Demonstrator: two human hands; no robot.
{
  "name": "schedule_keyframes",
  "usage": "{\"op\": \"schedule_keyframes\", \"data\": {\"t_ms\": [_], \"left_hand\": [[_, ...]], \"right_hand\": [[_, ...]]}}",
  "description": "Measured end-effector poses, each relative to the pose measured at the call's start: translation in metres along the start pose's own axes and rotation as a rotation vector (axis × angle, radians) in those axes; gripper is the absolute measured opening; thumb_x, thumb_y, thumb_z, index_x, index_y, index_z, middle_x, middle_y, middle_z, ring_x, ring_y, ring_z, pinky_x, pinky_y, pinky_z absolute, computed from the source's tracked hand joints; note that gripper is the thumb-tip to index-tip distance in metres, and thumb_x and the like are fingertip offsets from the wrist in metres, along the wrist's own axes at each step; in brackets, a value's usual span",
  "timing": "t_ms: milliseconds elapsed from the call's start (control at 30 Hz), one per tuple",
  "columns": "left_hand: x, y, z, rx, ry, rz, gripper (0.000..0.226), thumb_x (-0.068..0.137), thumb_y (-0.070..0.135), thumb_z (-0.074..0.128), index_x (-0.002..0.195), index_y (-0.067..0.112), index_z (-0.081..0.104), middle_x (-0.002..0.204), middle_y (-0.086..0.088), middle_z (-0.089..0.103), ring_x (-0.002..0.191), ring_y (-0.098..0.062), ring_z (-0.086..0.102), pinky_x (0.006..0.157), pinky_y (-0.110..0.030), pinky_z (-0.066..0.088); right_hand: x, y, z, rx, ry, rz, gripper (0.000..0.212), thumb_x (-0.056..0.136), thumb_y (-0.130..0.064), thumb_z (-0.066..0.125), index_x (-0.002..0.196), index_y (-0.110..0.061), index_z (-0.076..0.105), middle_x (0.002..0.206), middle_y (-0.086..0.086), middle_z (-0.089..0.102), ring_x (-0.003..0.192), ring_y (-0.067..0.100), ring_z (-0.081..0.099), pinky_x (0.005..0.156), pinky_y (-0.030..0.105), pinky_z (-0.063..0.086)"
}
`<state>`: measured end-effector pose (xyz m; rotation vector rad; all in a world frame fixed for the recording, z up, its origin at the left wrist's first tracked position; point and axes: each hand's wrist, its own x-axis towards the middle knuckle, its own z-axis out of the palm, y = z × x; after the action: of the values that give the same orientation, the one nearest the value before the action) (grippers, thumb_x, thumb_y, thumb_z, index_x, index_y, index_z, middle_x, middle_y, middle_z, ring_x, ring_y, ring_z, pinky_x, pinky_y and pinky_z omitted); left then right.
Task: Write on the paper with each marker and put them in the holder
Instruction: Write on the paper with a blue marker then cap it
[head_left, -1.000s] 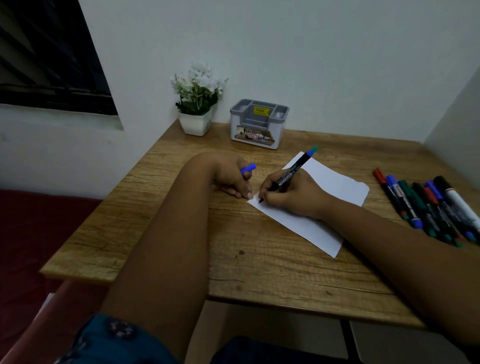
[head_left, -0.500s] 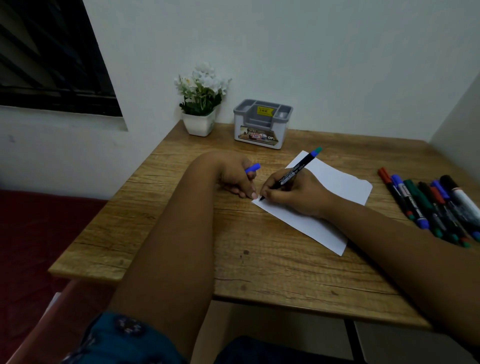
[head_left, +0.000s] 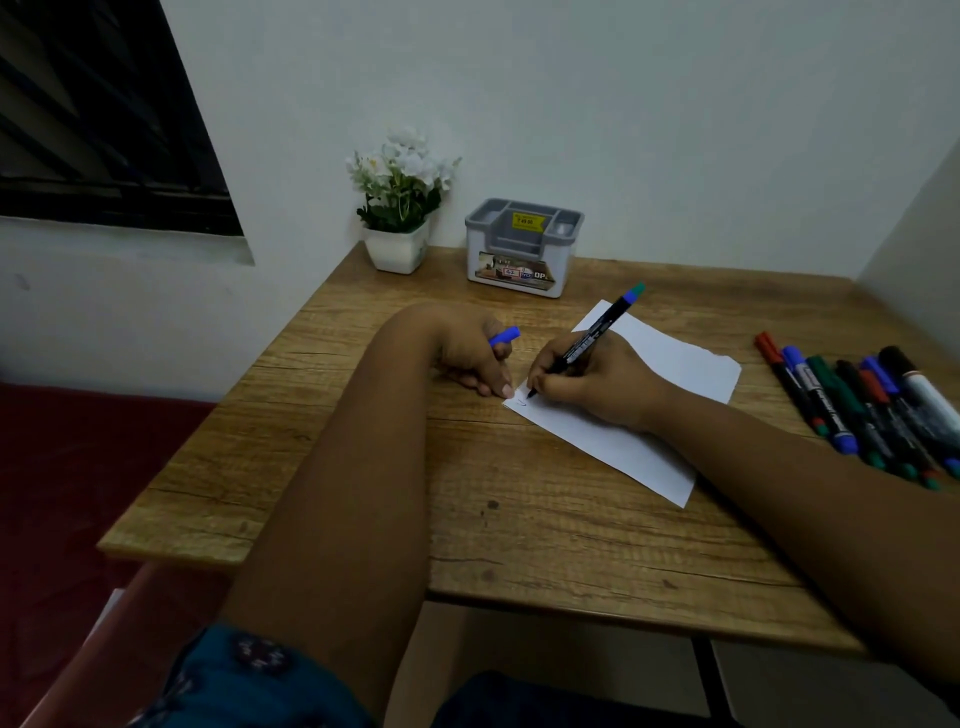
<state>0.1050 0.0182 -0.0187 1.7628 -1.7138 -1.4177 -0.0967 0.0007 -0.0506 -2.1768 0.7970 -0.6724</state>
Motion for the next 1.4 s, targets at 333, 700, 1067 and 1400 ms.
{"op": "schedule_keyframes", "data": {"t_ms": [333,700,1067,1400], "left_hand": [[-0.002,0.001,0.000,0.000,0.004,-0.007,0.043,0.075,-0.007,0.073,0.063,0.018,0.041,0.072,-0.001,0.073,0.059,-0.009,0.065,0.050,-0.015,0.050],[-0.002,0.001,0.001,0.004,0.010,-0.007,0.042,0.076,-0.007,0.073,0.063,0.018,0.042,0.074,-0.001,0.073,0.060,-0.009,0.065,0.054,-0.016,0.052],[-0.002,0.006,0.005,0.071,0.078,-0.013,0.041,0.076,0.005,0.078,0.062,0.019,0.043,0.058,-0.001,0.065,0.053,-0.006,0.062,0.050,-0.016,0.049],[-0.003,0.009,0.008,0.115,0.112,-0.026,0.038,0.075,0.005,0.078,0.064,0.017,0.045,0.054,0.001,0.061,0.052,-0.007,0.061,0.049,-0.017,0.047]], "right_hand": [[0.000,0.000,0.001,-0.039,-0.015,-0.014,0.008,0.080,-0.011,0.074,0.079,-0.018,0.076,0.083,0.001,0.075,0.084,0.018,0.068,0.082,0.040,0.056],[0.001,0.003,0.000,-0.058,0.003,-0.007,0.009,0.080,-0.011,0.072,0.079,-0.020,0.075,0.082,-0.004,0.074,0.082,0.008,0.067,0.078,0.026,0.055],[0.007,0.009,-0.007,0.111,-0.003,0.021,0.006,0.076,-0.006,0.069,0.078,-0.009,0.074,0.083,0.011,0.074,0.084,0.028,0.067,0.083,0.044,0.054],[0.005,0.006,-0.005,0.014,-0.042,-0.022,0.007,0.079,0.001,0.070,0.079,-0.005,0.072,0.085,0.009,0.073,0.088,0.024,0.068,0.084,0.040,0.055]]}}
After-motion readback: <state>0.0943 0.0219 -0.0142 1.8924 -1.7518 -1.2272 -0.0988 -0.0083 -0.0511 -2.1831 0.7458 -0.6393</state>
